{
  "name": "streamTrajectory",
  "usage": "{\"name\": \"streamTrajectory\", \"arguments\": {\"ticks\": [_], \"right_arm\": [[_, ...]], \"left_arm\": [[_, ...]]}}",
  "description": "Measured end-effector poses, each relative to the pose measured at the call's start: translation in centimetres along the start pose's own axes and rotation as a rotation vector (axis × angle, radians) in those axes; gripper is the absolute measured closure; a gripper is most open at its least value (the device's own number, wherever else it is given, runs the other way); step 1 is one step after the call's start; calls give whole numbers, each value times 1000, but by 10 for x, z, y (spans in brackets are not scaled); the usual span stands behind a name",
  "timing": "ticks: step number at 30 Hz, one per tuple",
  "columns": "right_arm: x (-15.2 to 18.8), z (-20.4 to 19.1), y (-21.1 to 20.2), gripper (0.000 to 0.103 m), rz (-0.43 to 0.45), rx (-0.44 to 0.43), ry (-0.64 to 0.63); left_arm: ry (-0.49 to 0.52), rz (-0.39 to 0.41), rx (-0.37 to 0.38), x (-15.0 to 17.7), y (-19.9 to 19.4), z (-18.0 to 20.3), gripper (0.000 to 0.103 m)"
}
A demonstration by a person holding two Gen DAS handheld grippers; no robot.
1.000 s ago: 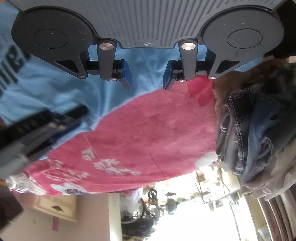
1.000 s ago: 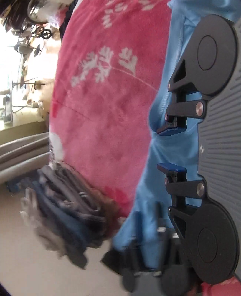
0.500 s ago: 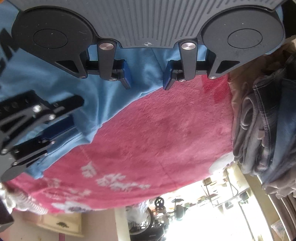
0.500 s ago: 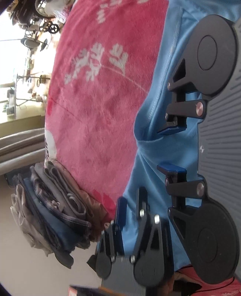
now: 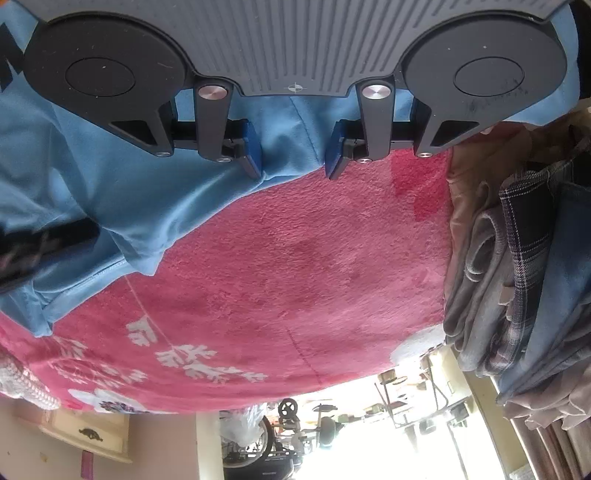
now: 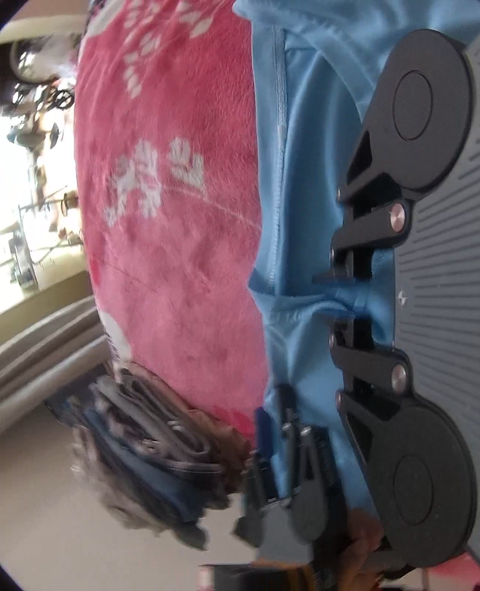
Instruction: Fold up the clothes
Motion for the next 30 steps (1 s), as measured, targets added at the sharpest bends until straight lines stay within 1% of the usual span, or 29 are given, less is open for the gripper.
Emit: {"name": "streamTrajectory", "arguments": {"ticks": [1, 2, 4, 5, 6, 7, 10, 12, 13, 16, 19, 22, 25, 30], "right_arm": [[-4, 1, -6, 75, 29, -3, 8], [-8, 2, -8, 69, 42, 6, 6], [-17, 7, -10, 64, 44, 23, 21], [-21, 12, -8, 64, 34, 29, 46], [-26, 17, -7, 64, 22, 53, 65], [-30, 20, -6, 64, 16, 83, 54], [-43, 20, -1, 64, -15, 140, -102], [-49, 19, 11, 63, -78, 148, -219], [-51, 18, 20, 62, -118, 136, -282], [-57, 11, 40, 61, -191, 83, -420], [-58, 4, 52, 60, -228, 55, -532], [-60, 2, 61, 60, -258, 10, -575], [-59, -1, 65, 57, -270, -18, -610], [-59, -3, 65, 54, -284, -64, -665]], "left_arm": [[-3, 1, 0, 0, 0, -1, 65], [-6, 2, 0, 0, 0, -1, 65], [-9, 4, -4, 0, -1, -2, 65], [-10, 7, -7, 0, -2, -3, 65], [-9, 9, -7, 0, -3, -4, 65], [-7, 12, -7, 0, -5, -5, 65], [11, 24, 1, 0, -9, -6, 65], [23, 26, 6, 0, -8, -6, 65], [25, 24, 6, 0, -8, -6, 65], [25, 21, 13, 1, -5, -6, 65], [32, 18, 16, 1, -4, -7, 65], [36, 16, 18, 2, -3, -7, 65], [35, 12, 20, 1, -3, -8, 65], [34, 8, 12, 3, -1, -8, 65]]}}
Point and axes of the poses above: each gripper's, at about its wrist camera, not at the fingertips, and y roughly the way its jaws point, z to its right, x to its underside, the point moved 2 cm from there along y, roughly the way its jaws point, and after that the axes turned 13 degrees about -y, right-handed, at the moved point
